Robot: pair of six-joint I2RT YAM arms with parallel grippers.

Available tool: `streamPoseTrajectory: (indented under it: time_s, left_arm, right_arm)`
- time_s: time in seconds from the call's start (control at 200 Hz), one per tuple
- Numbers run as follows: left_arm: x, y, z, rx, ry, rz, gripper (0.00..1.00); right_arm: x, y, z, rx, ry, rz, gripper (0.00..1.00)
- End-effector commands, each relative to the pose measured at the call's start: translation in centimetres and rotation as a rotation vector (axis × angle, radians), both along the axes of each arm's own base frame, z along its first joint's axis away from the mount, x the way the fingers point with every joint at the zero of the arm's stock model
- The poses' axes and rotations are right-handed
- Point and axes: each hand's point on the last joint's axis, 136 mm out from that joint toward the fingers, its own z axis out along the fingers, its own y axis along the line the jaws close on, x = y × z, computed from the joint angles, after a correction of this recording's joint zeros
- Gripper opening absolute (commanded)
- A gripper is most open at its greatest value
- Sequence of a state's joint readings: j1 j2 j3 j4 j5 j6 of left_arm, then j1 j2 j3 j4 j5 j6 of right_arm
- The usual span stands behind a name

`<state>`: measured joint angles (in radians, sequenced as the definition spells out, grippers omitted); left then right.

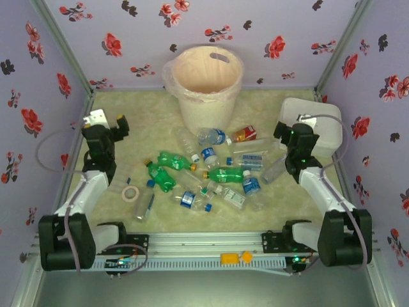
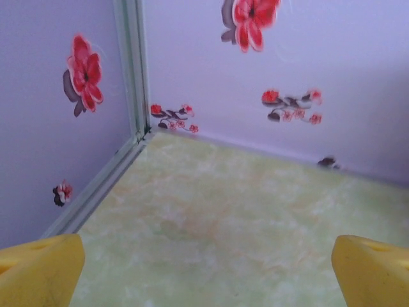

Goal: Put the plastic bottles in the bin

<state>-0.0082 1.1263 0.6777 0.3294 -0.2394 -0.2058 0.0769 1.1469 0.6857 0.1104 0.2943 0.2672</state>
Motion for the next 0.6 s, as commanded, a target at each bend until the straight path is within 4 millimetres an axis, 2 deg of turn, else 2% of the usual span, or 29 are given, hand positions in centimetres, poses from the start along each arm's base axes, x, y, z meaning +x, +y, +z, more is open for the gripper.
streamPoseTrajectory:
  time_s: [0.0,0.095,0.25,0.355,0.45,0.595]
  left_arm:
    - [-1.8,0.1,-0.1,-0.209,0.110,0.064,1.00]
    - [-2.4,-2.4,-0.5,-0.346,0.143,-0.016,1.00]
    - [-4.1,-7.5,-4.2,-0.486,0.263,-0.117,1.00]
    - [-5.1,-11.6,-5.3,-0.538,0.277,-0.203,1.00]
    - [-5.9,-16.3,-5.4,-0.561,0.277,-0.315,1.00]
    - [-6.8,-20.2,-5.2,-0.523,0.290,-0.395,1.00]
  right_arm:
    - [-3.8,2.1,-2.8,0.182,0.262,0.026,0.99]
    - [-5.7,3.3,-3.1,0.266,0.352,0.042,0.99]
    - [-8.4,5.2,-4.4,0.401,0.447,0.067,0.99]
    - [-10.1,5.4,-5.6,0.439,0.506,0.045,0.99]
    - [-10.7,4.9,-7.1,0.433,0.545,0.011,0.99]
    - [-10.3,4.2,-9.0,0.441,0.580,-0.056,0.97]
